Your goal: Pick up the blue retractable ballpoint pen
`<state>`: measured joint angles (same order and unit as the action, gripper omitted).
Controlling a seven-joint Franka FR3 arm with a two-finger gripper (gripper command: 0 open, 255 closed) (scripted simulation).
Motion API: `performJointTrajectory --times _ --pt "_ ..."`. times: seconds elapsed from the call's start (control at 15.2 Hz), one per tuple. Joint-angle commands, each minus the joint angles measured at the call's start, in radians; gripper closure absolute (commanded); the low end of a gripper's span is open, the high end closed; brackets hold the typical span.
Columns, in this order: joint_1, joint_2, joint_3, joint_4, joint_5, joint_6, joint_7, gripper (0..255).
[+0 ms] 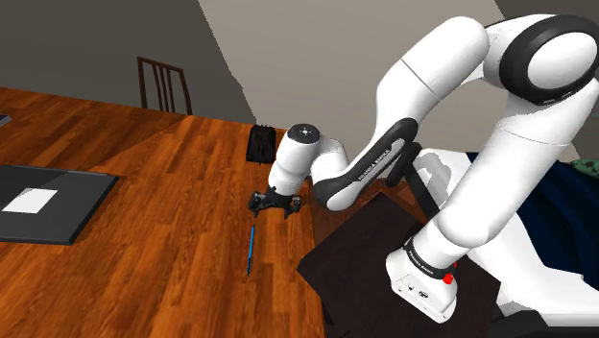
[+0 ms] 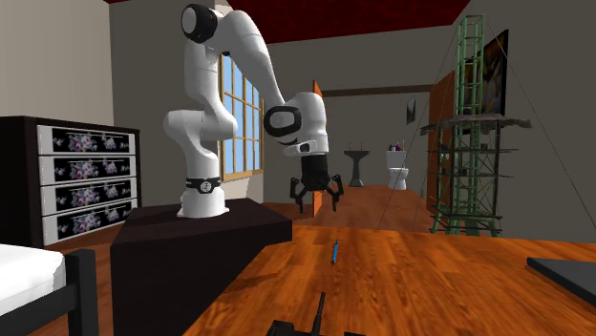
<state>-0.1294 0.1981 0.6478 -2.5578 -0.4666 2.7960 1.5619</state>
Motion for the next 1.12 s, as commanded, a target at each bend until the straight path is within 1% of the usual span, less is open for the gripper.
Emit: performJointTrajectory --times 0.0,0.07,0.2,0.26,0.33,0.79,0.92,0.99,1.06 --pt "0.096 0.097 -0.106 0.063 -0.176 0.01 0.178 0" --pt "0.141 0.142 -0.153 0.099 -0.232 0.012 0.24 0" --pt "0.227 0.227 -0.237 0.171 -0.312 0.016 0.341 0" --pt "0.262 0.268 -0.27 0.208 -0.342 0.017 0.384 0" --pt "0.281 0.291 -0.288 0.23 -0.357 0.018 0.406 0" --pt "0.356 0.388 -0.381 0.279 -0.455 0.072 0.495 0" --pt "0.362 0.396 -0.388 0.283 -0.462 0.077 0.502 0" --pt "0.362 0.395 -0.389 0.281 -0.463 0.079 0.502 255" --pt "0.362 0.394 -0.389 0.281 -0.463 0.078 0.502 255"
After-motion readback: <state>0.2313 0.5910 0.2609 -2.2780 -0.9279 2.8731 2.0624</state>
